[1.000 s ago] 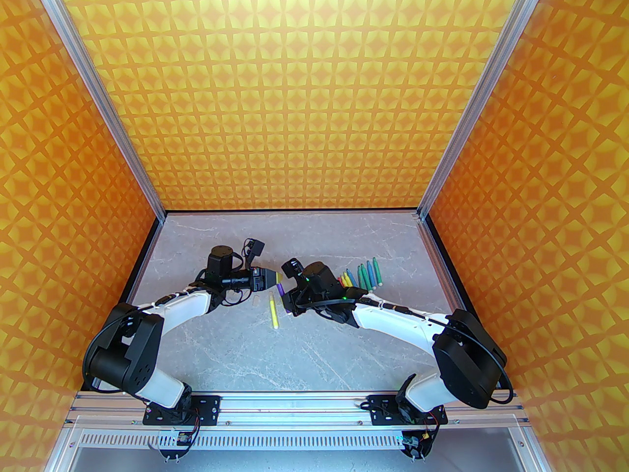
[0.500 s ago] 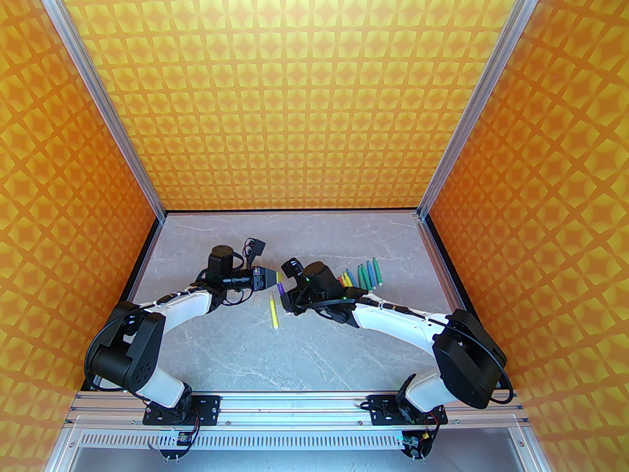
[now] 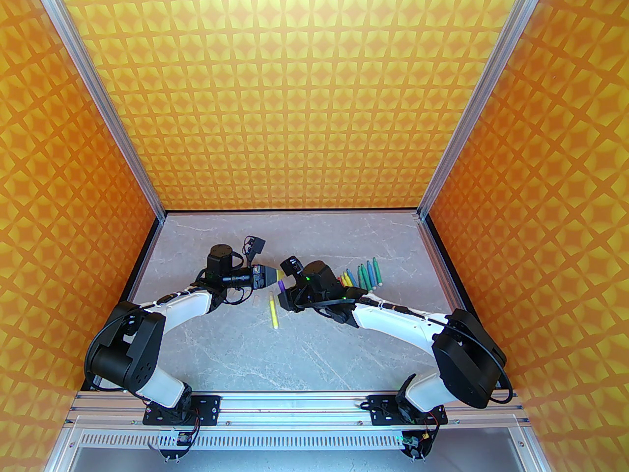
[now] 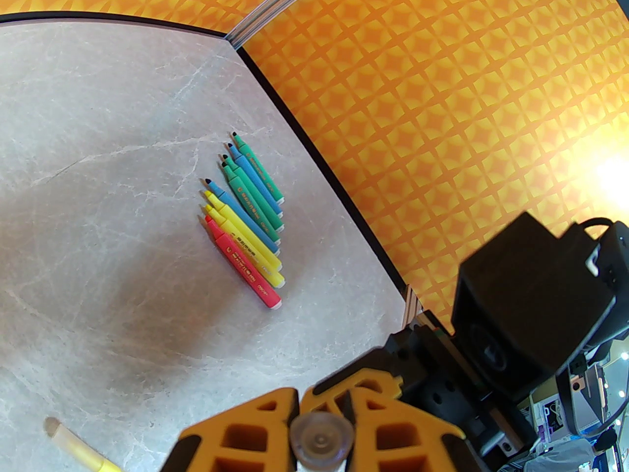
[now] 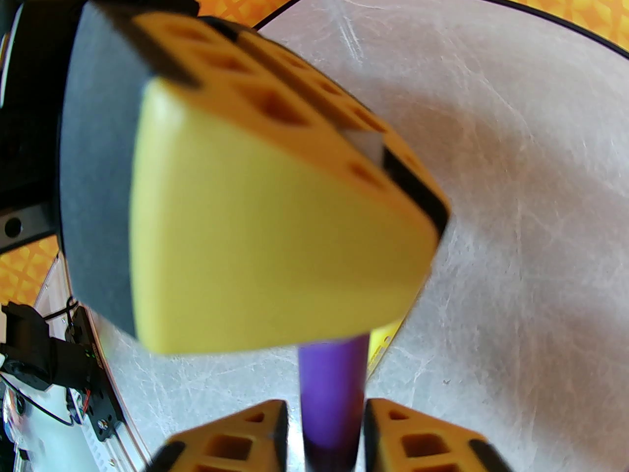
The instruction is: Open the pen caps
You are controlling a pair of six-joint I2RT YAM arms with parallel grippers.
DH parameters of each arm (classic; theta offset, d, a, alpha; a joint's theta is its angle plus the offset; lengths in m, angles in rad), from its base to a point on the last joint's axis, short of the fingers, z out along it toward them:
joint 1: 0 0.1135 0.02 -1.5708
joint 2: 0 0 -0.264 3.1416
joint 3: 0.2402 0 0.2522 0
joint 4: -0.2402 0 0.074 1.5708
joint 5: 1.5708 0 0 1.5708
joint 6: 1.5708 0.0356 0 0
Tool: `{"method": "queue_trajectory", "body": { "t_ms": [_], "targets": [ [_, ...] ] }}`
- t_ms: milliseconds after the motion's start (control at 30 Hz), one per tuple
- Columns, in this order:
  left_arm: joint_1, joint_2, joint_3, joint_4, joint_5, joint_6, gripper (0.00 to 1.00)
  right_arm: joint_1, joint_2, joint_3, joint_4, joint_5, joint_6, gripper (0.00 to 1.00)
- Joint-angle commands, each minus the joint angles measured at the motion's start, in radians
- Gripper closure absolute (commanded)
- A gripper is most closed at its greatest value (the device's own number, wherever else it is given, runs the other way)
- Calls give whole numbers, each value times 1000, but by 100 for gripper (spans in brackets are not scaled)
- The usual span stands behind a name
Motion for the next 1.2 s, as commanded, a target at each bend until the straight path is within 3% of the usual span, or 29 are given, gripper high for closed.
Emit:
{"method": "queue_trajectory", "body": {
  "t_ms": [0,233,933,1033,1167],
  "targets": [
    [-5,-21,3,40,24,-20,100,0,13,0,34,-8,-7,86],
    [2,-28,18,25,0,-6,100,-1,-23,-54,28,-8,-9,100],
    [63,-65,32,45,-89,-93,100,0,-182,-315,103,10,8,100],
    [64,-70,58,-78,-108,-32,100,0,-182,-302,65,119,18,100],
    [64,-89,105,-379,-210,117,100,-6,-173,-275,14,257,30,100]
  ]
}}
